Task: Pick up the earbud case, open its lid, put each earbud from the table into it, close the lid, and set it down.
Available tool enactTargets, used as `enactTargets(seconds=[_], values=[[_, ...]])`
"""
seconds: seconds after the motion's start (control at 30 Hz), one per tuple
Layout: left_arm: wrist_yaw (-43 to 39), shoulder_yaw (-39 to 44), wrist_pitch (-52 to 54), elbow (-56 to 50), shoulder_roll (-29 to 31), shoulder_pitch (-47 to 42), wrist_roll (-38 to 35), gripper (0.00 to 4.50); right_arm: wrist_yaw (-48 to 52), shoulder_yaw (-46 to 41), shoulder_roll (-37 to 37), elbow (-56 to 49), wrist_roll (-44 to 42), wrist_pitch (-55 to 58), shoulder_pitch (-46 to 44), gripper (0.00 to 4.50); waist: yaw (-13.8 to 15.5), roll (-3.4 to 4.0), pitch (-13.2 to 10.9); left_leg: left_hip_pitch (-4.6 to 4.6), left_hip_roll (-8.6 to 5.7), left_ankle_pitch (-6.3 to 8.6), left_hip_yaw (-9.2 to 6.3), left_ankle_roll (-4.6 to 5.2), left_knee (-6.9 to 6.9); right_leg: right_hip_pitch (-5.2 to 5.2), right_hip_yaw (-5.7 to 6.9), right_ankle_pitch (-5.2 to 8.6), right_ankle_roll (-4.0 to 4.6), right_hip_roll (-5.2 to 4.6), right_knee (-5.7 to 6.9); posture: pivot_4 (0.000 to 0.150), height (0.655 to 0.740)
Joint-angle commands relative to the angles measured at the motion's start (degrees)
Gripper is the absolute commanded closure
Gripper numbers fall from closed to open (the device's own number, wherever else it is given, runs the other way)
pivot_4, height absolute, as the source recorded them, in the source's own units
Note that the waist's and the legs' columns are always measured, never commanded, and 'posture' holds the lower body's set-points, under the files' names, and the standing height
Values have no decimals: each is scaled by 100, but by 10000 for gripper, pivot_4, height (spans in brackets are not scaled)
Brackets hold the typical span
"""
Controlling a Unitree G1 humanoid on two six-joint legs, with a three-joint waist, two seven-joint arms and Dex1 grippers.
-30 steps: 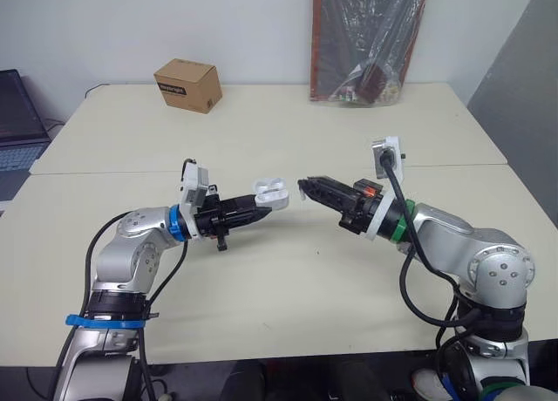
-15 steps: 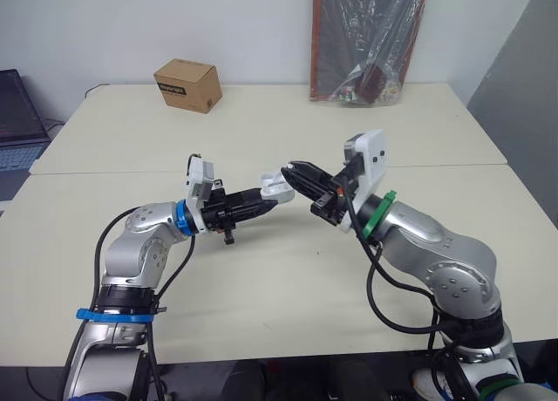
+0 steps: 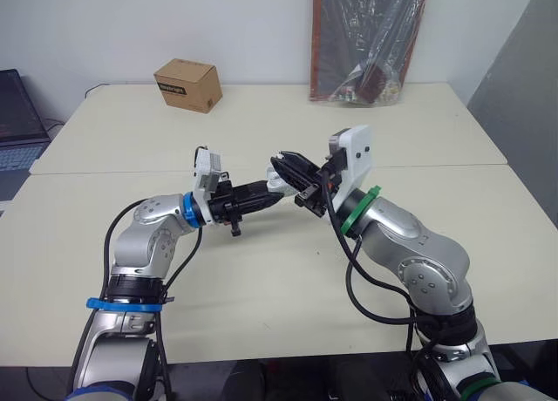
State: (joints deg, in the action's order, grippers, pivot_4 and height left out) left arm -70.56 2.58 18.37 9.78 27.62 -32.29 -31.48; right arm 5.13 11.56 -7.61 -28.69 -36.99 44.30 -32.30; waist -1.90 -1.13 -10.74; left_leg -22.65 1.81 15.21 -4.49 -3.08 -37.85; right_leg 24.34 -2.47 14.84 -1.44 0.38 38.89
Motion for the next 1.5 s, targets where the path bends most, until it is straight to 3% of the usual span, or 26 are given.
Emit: enactTargets(seconds=[0.03,1.5], values=[[20,92,14,-87,-3,-140,-91,36814,70,4,93,-112,135,-61,-91,41303,0,0,0,0,0,0,0,0,0,0,0,0,0,0,0,1500,7400],[471,305,-122,-276,-401,-422,-231,36814,-199,-100,676,-110,692,864,-87,41303,-2,0,0,-1,0,0,0,0,0,0,0,-1,1,0,0,1500,7400]])
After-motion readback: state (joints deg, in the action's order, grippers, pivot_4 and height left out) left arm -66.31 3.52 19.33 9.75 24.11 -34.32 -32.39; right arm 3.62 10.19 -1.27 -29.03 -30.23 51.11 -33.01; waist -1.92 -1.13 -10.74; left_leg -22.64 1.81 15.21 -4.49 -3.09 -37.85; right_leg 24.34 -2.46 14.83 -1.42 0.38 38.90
